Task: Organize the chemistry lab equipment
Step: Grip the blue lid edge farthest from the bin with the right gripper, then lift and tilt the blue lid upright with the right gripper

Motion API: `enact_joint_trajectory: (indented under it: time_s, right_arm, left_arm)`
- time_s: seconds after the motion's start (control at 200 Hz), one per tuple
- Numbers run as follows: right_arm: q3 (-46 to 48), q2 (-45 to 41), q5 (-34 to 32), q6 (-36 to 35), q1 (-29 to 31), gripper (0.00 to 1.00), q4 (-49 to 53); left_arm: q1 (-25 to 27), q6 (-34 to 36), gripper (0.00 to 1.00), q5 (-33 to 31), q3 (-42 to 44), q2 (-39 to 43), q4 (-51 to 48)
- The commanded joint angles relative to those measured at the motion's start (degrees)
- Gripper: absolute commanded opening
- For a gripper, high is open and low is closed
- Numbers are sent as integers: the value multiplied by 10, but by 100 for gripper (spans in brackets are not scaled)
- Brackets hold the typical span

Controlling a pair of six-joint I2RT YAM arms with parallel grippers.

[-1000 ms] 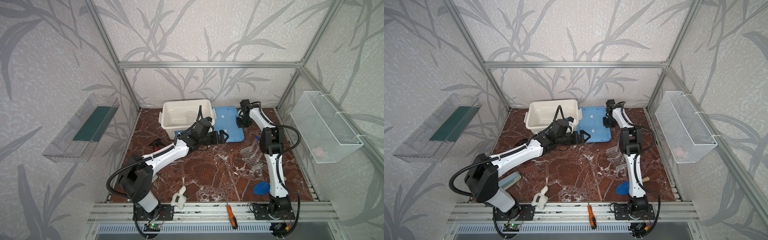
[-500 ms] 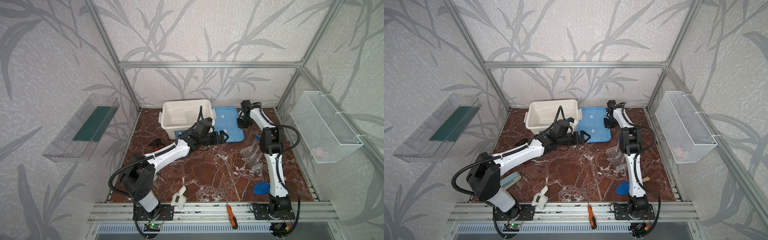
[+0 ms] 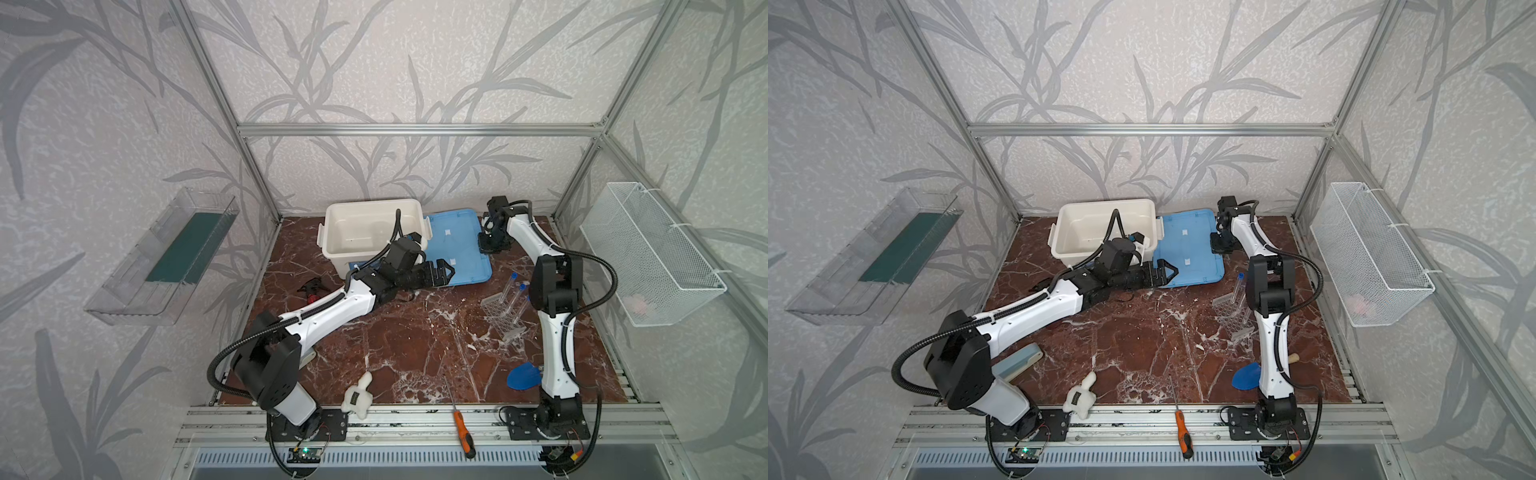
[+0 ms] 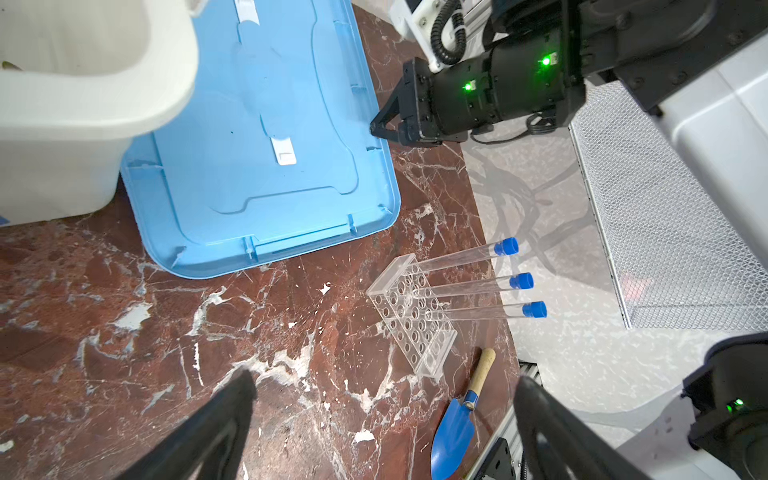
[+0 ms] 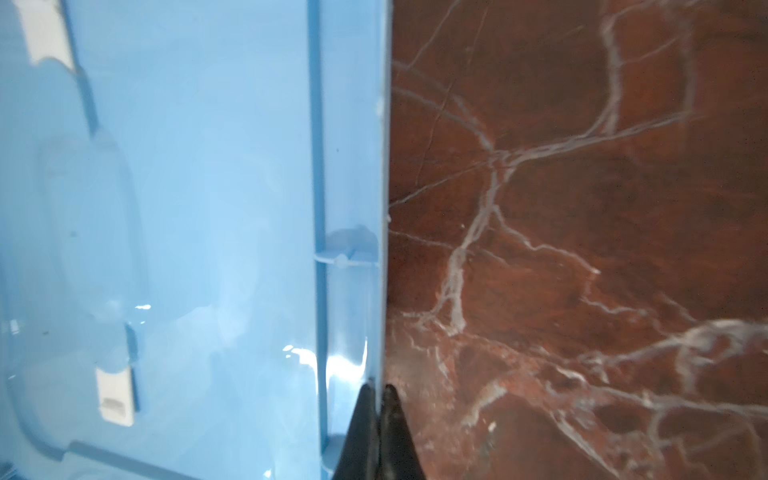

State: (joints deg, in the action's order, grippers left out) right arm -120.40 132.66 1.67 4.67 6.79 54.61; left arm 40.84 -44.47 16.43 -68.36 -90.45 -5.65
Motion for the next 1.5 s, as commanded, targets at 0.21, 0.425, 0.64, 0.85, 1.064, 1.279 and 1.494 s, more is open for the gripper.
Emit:
enact_joint_trajectory:
  time_s: [0.21,0.425,0.64,0.85,1.064,1.279,1.494]
  right_arm:
    - [74,-157,-13,26,-25,0,-43]
    - [103,-232,5,43,-36,0,-48]
    - [179,-345,-19,49,-43,0,-84]
    - [225,-446,42,74,-77,0,-92]
    - [271,-540,114,111,-78,0,-112]
    - [332,-596,245,199,-75,0,-193]
    - [391,-619,267,232,-66,0,-233]
  left_arm:
    - [2,8,97,-16,29,39,21]
    - [1,25,97,-20,48,46,51]
    - [-1,52,97,-16,83,77,116]
    - [-16,70,97,4,106,98,175]
    - [13,77,94,-92,130,129,211]
    - [16,47,94,-98,153,122,306]
    - [18,38,94,-85,148,121,370]
